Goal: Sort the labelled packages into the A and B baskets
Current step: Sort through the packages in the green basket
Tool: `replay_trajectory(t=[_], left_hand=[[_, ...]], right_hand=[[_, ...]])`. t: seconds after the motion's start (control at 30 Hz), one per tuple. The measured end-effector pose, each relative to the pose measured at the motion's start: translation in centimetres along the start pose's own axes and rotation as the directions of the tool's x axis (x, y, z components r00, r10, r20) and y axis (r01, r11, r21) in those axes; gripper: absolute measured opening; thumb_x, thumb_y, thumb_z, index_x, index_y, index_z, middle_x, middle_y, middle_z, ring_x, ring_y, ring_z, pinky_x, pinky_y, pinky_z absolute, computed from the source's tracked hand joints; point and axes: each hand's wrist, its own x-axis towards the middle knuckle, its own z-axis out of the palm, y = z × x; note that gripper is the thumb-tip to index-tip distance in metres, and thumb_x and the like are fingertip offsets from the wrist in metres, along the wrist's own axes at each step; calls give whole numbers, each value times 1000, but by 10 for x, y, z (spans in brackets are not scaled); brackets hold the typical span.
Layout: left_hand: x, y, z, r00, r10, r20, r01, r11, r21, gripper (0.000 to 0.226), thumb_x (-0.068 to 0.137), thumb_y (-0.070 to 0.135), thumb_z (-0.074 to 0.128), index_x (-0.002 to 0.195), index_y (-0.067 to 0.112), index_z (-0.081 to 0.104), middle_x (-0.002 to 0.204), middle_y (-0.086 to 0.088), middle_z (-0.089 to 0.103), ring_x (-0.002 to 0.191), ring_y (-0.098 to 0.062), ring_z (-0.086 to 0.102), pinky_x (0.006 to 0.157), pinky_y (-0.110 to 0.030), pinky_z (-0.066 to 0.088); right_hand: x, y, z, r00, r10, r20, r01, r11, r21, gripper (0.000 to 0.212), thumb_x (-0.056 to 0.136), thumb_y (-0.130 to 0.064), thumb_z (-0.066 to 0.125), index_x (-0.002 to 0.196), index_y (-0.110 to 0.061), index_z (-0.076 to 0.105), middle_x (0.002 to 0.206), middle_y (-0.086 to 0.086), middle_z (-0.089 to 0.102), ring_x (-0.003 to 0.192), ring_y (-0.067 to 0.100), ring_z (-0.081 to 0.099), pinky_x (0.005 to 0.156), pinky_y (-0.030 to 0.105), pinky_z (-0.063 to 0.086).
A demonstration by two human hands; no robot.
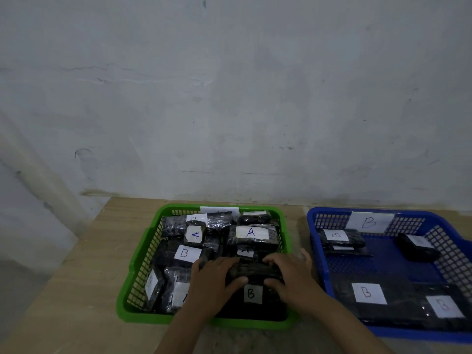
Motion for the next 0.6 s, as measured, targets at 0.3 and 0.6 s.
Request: replay_trajectory(t=[0.3, 0.6], left_hand=[[-4, 25, -17, 994, -3, -106, -72, 718, -693, 23, 88, 35, 49, 110, 40, 46, 99, 12, 59, 88, -7, 61, 83, -33, 55], [-5, 55, -19, 988, -68, -135, -67, 604, -794, 12, 90, 30, 47, 95, 41, 50, 97, 10, 56, 88, -4, 56, 66, -16, 45]], right_hand=[[4, -1, -32, 994, 99, -46, -55, 823, 565, 12, 91, -22, 51, 99, -31, 49, 105, -10, 56, 105, 12, 53, 79, 17, 44], [-24, 12, -52, 972, 231, -34, -148, 721, 677, 30, 89, -41, 47, 118, -33, 45, 105, -6, 52, 94, 4, 50, 74, 14, 41]])
